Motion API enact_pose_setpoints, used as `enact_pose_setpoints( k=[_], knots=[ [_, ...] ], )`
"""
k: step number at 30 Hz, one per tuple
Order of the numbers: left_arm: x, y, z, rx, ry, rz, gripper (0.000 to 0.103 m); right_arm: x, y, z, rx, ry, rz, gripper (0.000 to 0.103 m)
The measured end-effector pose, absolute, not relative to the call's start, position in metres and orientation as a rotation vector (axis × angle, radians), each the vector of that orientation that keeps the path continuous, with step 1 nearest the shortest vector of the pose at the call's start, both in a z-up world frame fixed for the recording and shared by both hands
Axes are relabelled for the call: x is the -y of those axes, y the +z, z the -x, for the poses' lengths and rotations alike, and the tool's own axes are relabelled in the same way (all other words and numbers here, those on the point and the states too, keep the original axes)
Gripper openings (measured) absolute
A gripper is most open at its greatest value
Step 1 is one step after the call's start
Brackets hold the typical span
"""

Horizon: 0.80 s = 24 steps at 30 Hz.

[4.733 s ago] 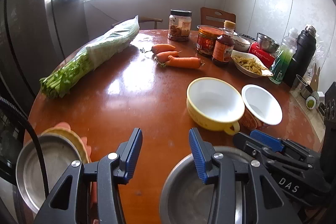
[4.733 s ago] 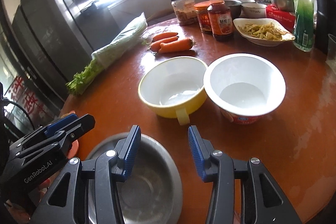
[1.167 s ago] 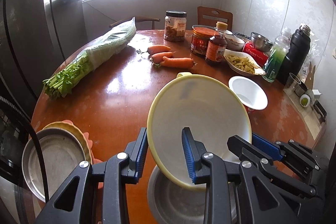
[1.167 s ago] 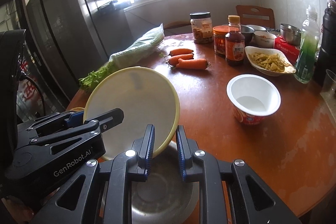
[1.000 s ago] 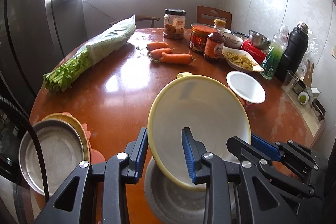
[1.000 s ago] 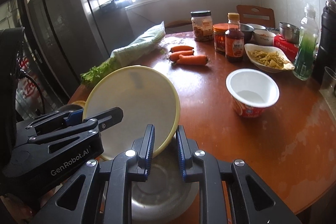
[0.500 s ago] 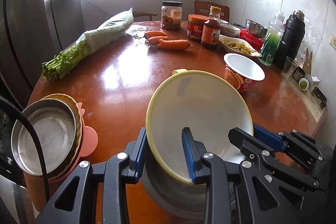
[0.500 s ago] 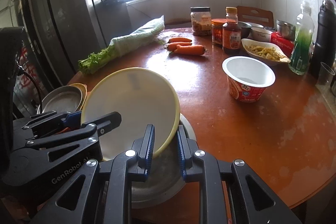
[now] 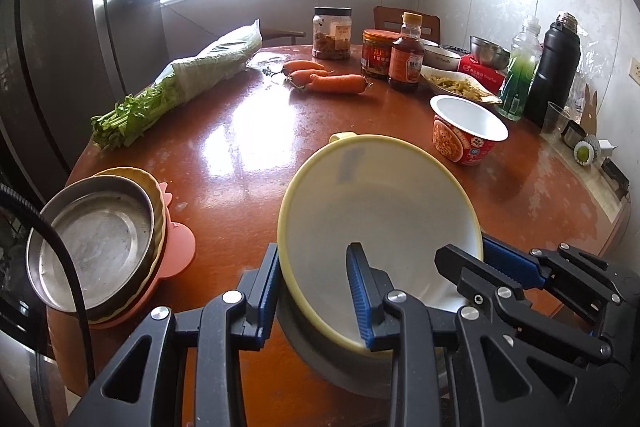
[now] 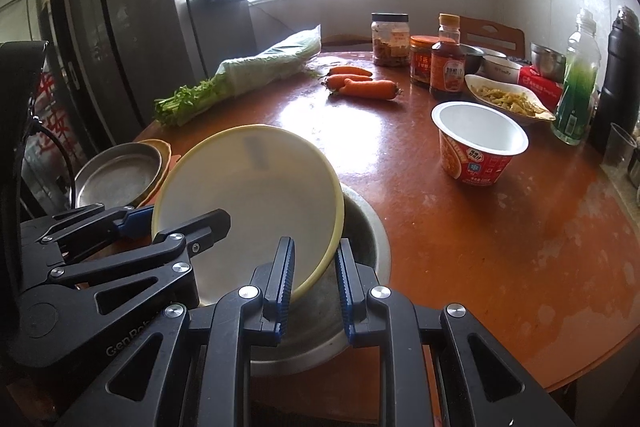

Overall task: Organize plates and bowls
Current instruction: 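Lower the yellow bowl into the steel bowl and open the left gripper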

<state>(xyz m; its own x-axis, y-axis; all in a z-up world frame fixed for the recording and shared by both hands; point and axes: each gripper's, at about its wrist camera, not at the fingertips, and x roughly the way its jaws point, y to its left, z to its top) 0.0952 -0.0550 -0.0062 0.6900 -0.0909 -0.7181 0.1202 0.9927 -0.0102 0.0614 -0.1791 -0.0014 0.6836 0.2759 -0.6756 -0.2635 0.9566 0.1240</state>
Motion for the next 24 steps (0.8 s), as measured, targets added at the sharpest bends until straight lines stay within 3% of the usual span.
enact_pose_setpoints(
  k=[24],
  knots=[
    [0.054,-0.005,-0.085,-0.777,-0.112,-0.063,0.033,0.184,-0.005,-0.056,-0.766,0.304,-0.017,0.025]
  ],
)
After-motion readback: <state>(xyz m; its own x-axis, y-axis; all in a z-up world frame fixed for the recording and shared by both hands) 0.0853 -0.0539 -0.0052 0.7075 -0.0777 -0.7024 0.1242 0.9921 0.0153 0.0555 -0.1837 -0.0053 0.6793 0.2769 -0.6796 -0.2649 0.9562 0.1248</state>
